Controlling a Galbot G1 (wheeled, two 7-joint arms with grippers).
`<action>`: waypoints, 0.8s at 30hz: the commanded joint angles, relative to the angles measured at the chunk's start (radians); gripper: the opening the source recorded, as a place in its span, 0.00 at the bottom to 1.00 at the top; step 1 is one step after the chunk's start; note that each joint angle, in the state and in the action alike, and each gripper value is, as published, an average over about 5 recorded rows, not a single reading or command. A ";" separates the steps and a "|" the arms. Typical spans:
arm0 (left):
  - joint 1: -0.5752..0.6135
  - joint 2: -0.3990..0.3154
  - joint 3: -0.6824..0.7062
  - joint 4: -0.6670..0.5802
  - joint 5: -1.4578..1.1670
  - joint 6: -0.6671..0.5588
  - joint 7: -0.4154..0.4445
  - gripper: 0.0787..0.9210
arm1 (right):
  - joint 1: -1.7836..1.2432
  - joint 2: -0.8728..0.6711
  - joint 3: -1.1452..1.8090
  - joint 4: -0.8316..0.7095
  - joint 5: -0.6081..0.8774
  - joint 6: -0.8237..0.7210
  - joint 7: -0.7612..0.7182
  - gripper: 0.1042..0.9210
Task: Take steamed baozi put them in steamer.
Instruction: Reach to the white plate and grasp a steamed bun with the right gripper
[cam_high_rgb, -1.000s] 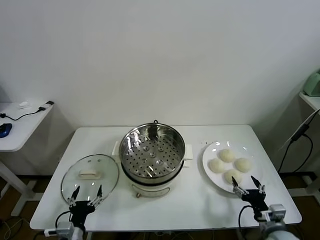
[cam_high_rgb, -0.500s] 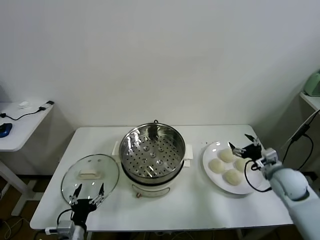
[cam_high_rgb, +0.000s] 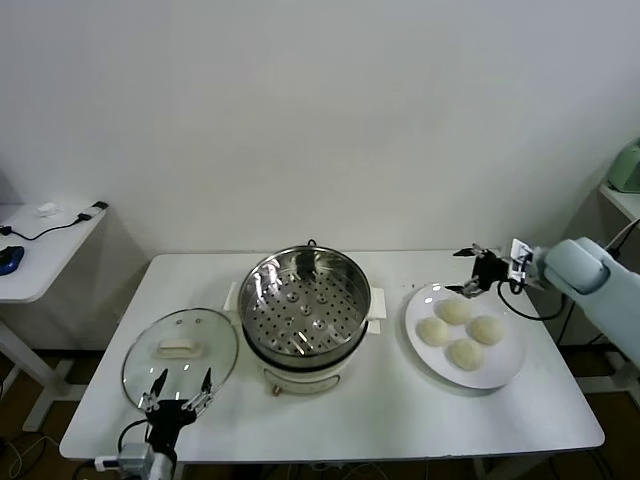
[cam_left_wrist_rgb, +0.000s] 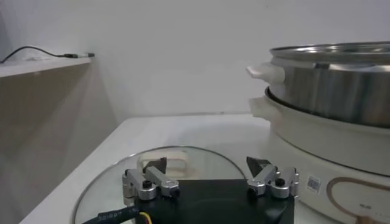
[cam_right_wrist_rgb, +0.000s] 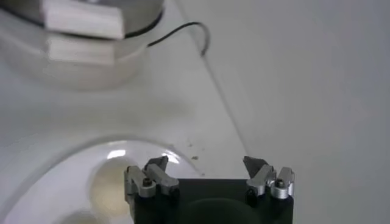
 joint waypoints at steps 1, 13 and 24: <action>-0.002 0.001 -0.004 0.020 0.003 -0.006 0.002 0.88 | 0.408 0.159 -0.596 -0.250 -0.034 0.061 -0.253 0.88; -0.010 0.006 -0.012 0.035 0.005 -0.010 0.005 0.88 | 0.210 0.337 -0.449 -0.474 -0.068 0.030 -0.202 0.88; -0.020 0.000 0.001 0.056 0.023 -0.017 0.005 0.88 | 0.099 0.407 -0.307 -0.609 -0.126 0.076 -0.170 0.88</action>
